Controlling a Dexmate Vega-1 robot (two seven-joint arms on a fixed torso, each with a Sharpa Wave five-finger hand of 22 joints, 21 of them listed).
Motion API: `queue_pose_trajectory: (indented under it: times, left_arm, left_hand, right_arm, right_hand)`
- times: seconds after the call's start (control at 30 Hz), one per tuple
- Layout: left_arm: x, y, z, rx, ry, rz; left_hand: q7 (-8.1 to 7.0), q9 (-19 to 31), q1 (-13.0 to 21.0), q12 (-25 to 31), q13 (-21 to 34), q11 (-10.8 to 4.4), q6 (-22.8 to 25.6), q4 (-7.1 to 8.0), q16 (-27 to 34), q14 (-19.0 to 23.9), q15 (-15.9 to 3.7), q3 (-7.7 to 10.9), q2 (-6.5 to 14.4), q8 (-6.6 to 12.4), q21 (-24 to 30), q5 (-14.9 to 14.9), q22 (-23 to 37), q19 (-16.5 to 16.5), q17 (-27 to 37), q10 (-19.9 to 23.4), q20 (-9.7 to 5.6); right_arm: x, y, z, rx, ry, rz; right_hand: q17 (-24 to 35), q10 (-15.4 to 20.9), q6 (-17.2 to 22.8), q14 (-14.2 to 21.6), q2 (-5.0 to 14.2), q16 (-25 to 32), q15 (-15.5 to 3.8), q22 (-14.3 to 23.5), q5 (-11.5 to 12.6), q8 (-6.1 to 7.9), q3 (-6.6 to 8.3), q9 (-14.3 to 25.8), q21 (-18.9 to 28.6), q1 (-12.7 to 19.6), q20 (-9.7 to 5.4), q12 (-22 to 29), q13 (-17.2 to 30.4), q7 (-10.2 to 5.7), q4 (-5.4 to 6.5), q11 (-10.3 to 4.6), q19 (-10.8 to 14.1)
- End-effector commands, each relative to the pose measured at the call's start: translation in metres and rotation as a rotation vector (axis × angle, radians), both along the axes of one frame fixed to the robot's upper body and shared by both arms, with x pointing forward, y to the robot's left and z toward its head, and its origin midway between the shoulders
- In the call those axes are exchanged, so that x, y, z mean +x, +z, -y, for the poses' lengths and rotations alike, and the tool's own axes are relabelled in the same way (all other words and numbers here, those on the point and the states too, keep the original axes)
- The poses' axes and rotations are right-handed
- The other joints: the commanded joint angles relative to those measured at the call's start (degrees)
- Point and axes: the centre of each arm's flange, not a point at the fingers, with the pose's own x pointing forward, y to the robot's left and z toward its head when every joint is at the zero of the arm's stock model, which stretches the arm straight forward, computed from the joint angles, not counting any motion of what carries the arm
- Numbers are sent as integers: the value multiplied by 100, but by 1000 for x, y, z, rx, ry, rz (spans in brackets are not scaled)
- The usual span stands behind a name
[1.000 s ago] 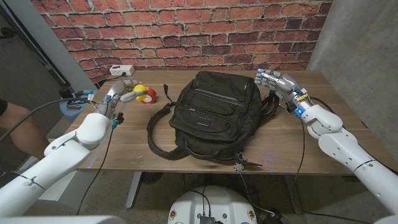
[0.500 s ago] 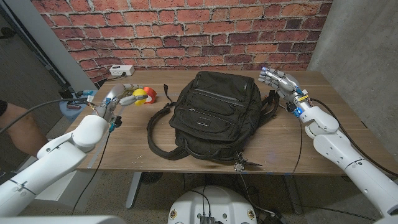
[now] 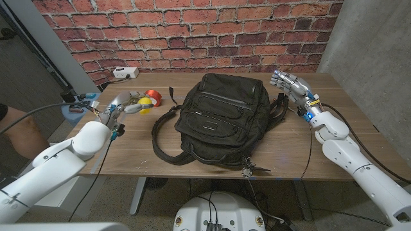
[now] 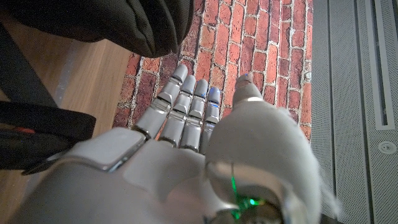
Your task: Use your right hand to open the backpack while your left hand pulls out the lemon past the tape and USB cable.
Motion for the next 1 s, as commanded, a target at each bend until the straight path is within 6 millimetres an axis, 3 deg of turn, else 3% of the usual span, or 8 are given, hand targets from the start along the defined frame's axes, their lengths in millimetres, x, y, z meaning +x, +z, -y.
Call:
queue_pose_trajectory:
  times: [0.03,0.33,0.63,0.7,0.83,1.0]
  left_arm:
    - [-5,-8,0,70,63,-16]
    - [-5,-4,-3,133,106,-19]
    - [-6,-4,-10,205,157,-34]
    - [-5,-5,-12,203,162,-35]
    - [-2,-7,-16,204,173,-42]
    - [6,-11,-21,214,179,-60]
  left_hand:
    - [-6,13,307,17,1111,-38,29,-4,-27,23,-8,41,336,33,42,32,-1,-15,28,71,17]
    - [-24,13,300,16,1113,-54,38,-4,-32,33,-25,48,339,32,60,35,-5,-16,29,74,5]
    - [-38,7,293,11,1107,-53,47,-9,-31,42,-37,49,332,28,81,33,-10,-16,36,80,-3]
    - [-43,8,290,12,1107,-59,45,-5,-34,38,-42,52,339,27,84,33,-11,-19,37,84,-4]
    - [-37,6,287,9,1103,-62,41,-6,-41,41,-42,57,338,24,90,33,-12,-21,33,83,-7]
    - [-52,2,284,7,1096,-70,43,-7,-47,45,-52,62,337,21,99,31,-15,-24,32,93,-14]
  right_arm:
    - [8,-6,7,29,-2,-4]
    - [14,-10,13,53,-16,-10]
    - [20,-13,17,71,-26,-25]
    - [21,-14,17,78,-24,-23]
    - [24,-16,18,113,-15,-9]
    - [29,-18,20,132,-26,-4]
  right_hand:
    - [-13,-11,10,-29,29,-23,-254,15,9,-10,13,-4,-11,-114,-1,-41,9,-28,76,23,-21]
    - [-37,-19,8,-42,120,-38,-265,15,26,-8,22,-10,-32,-285,-22,-67,-9,-34,184,19,-51]
    - [-74,-32,0,-82,129,-72,-277,17,42,-8,36,-14,-56,-351,-39,-90,-21,-41,212,7,-97]
    - [-78,-38,-10,-89,142,-73,-283,17,45,-11,34,-16,-66,-403,-47,-99,-26,-44,241,21,-116]
    - [-95,-101,-58,-160,153,-88,-312,21,28,-22,-24,-24,-94,-735,-61,-156,-49,-78,426,4,-160]
    - [-110,-129,-78,-192,174,-98,-319,22,22,-25,-27,-29,-111,-856,-79,-183,-60,-95,496,-14,-189]
